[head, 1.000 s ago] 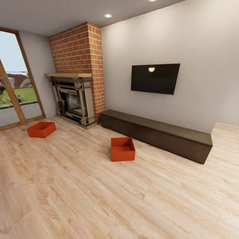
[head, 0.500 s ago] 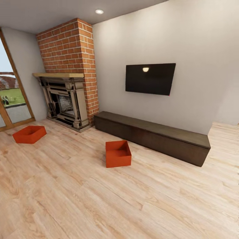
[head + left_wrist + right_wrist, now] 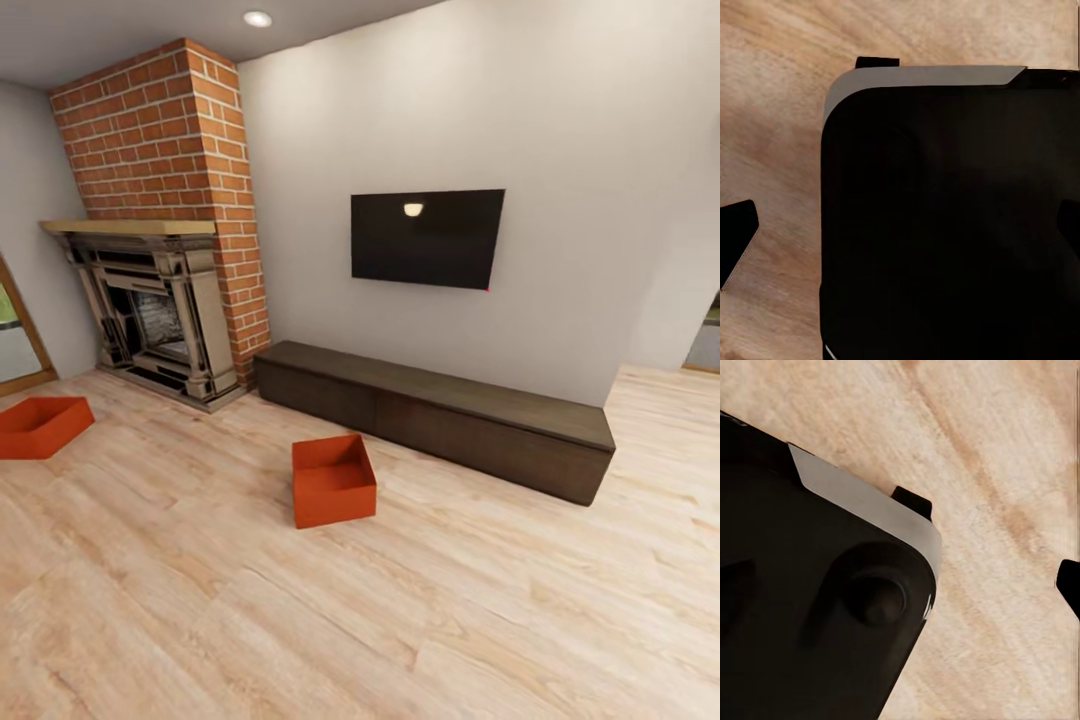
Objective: Move the two storage containers from the living room to the garage. In the garage, place one container on the floor and stack the other container on top of it (either order is fine).
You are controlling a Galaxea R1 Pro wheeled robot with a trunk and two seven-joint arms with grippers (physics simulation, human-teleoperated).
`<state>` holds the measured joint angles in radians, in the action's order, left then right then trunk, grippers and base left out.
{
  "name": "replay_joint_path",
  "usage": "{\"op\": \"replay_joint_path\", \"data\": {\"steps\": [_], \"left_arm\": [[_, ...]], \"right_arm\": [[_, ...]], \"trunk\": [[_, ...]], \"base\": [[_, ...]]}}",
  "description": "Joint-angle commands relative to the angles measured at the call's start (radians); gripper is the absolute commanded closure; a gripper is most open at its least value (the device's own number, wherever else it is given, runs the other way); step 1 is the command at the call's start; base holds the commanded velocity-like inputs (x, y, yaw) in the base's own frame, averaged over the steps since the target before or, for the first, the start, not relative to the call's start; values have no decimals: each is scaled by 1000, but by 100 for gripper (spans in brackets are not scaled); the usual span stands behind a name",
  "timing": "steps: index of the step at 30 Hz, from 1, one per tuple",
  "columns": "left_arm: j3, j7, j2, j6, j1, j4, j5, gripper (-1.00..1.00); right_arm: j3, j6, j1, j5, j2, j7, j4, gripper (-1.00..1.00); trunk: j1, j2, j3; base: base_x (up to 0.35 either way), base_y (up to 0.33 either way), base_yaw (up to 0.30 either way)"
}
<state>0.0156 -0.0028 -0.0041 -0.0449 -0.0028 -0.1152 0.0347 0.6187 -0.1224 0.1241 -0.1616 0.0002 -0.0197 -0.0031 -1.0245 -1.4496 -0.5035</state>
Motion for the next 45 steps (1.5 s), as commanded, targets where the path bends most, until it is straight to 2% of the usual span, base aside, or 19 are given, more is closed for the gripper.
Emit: {"op": "replay_joint_path", "data": {"steps": [1,45], "left_arm": [[1,0,0,-3,0,0,4,-100],[1,0,1,-3,0,0,4,-100]], "right_arm": [[9,-3,0,-10,0,-2,0,-100],[9,-3,1,-9,-2,-2,0,-100]], "trunk": [[-1,0,-1],[-1,0,-1]], "base": [[322,0,-7],[322,0,0]]}}
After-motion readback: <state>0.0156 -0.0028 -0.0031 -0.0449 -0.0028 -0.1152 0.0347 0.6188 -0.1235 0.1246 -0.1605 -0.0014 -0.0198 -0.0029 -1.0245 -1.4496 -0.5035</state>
